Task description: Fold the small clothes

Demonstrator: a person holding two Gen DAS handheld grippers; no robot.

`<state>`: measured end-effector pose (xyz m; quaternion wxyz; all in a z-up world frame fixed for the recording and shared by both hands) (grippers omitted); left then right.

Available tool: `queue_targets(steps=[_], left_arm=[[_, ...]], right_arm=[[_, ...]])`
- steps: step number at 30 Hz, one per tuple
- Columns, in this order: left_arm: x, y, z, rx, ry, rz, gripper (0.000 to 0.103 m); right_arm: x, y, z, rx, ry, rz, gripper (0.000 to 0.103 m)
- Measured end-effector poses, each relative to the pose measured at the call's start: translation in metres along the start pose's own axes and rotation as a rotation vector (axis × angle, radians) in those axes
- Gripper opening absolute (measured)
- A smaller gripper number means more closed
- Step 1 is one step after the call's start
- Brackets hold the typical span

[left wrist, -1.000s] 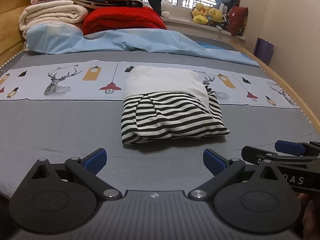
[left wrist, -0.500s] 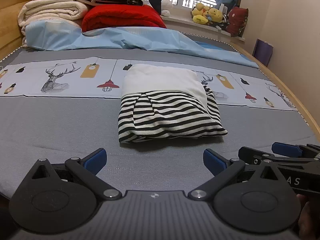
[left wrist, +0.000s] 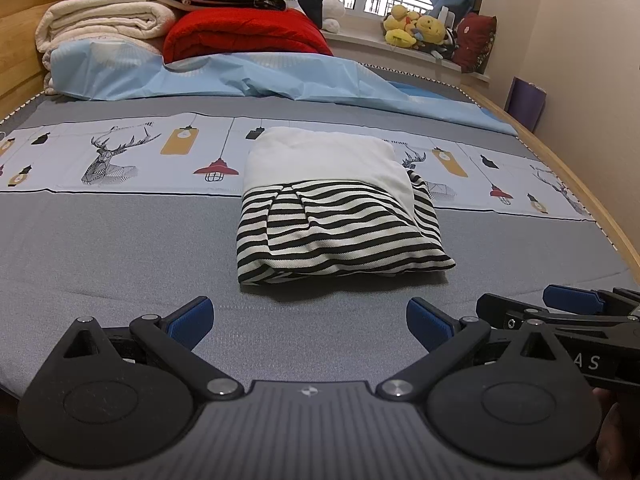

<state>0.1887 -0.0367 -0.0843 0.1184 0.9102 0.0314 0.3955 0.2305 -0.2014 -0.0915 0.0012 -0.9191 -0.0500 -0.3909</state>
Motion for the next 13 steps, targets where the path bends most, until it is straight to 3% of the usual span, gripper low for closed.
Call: queue_targets(steps=[13], left_arm=[[-0.0015,-0.0001,0.0001,0.000,0.003,0.002,0.103]], right_arm=[[-0.0026,-0.0015,0.0007,-0.001,-0.002,0.000,0.083]])
Point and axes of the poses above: each gripper's, at about its wrist camera, not at the fingertips, and z roughly the way its jaws point, y to its right, x to its top, the point moved 10 cm from there along z, roughly the way its jaws point, and after that the axes turned 12 degrees about -x, right-handed, at the moved point
